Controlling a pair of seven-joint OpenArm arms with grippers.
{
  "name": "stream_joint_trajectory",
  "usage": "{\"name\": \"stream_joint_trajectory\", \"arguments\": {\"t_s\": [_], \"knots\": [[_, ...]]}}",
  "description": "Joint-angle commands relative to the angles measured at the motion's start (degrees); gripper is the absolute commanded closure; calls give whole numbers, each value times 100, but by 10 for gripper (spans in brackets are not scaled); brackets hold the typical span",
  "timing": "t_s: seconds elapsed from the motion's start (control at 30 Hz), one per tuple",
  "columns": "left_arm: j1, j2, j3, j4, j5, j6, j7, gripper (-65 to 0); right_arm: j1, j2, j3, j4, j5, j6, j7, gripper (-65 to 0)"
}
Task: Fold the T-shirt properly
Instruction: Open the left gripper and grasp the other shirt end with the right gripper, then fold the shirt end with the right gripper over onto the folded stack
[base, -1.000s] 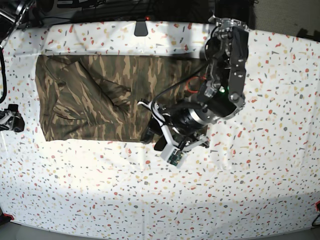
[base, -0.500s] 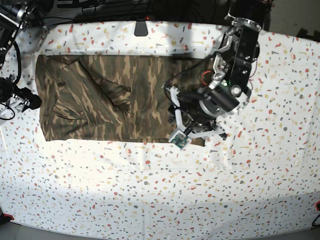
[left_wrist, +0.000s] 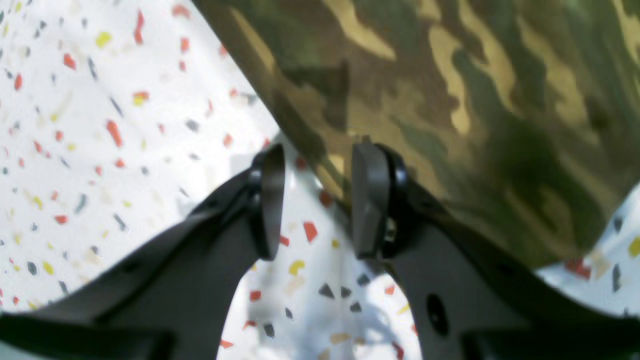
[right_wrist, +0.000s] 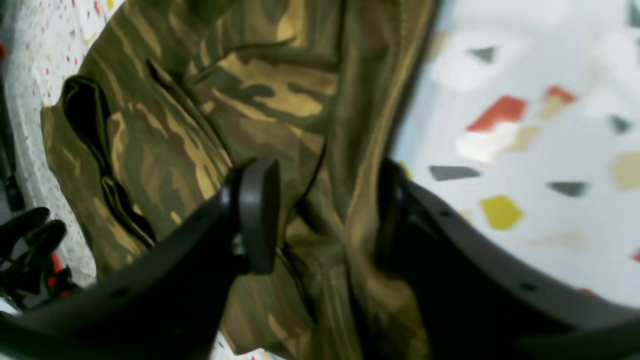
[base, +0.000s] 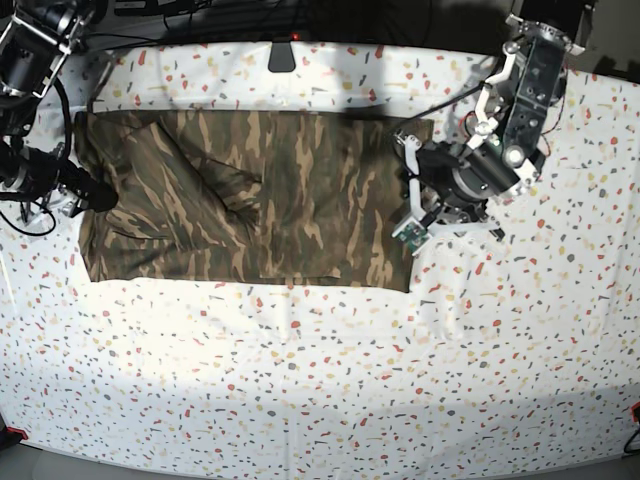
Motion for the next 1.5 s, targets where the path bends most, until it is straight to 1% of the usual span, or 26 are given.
{"name": "stream_joint_trajectory", "arguments": {"t_s": [0.0,0.07,0.1,0.17,0.2,0.23,0.33,0.43,0.53,0.6,0.7,0.8,0.87,0.9,0.97,1.0,1.03,1.23,1.33,1.47], "knots": [[0,-87,-20,96,-2,116,-146,-220,109,107,35,74,146,30,46,-199],[138,-184,-20,96,-4,293,-260,-220,118,107,35,74,199,30,46,-47],[199,-225,-20,96,-2,354,-328,-220,118,109,35,76,313,30,46,0],[297,-258,-20,96,2,363,-501,-220,120,109,35,76,588,30,4,0],[319,-258,-20,96,0,365,-538,-220,155,107,28,76,732,30,-153,0],[328,-256,-20,96,0,365,-557,-220,214,107,4,76,918,30,-459,0],[328,-256,-20,96,-2,365,-868,-220,372,109,-271,92,1069,30,-509,0],[328,-256,-20,96,-2,365,-916,-220,549,109,-820,120,1335,30,-509,0],[328,-256,-20,96,-2,367,-839,-220,774,109,-1491,120,1766,30,-509,0],[328,-256,-20,96,0,404,-828,-220,955,107,-1971,120,2157,30,-509,0],[326,-256,-20,96,26,669,-774,-220,1268,103,-2625,120,2702,30,-509,0],[328,-258,-22,96,328,859,-564,-220,1606,20,-3104,120,2706,30,-509,0],[326,-256,-24,96,627,1093,-273,-220,1794,-105,-3324,122,2708,30,-509,0],[328,-258,-24,96,789,1318,-105,-220,1878,-190,-3407,122,2710,30,-509,0],[328,-258,-24,96,1025,1897,214,-220,2015,-407,-3504,122,2710,30,-509,0],[332,-258,-24,96,1097,2070,304,-220,2072,-535,-3530,127,2708,30,-509,0],[345,-258,-24,96,1145,2124,313,-220,2114,-662,-3547,129,2708,30,-511,0],[358,-258,-24,96,1335,2122,289,-220,2208,-1464,-3578,129,2601,30,-511,0],[358,-258,-24,96,1665,2122,289,-220,2186,-1840,-3578,129,2100,30,-511,0],[361,-258,-24,96,1707,2122,293,-220,2164,-2256,-3578,129,1644,30,-511,0]]}}
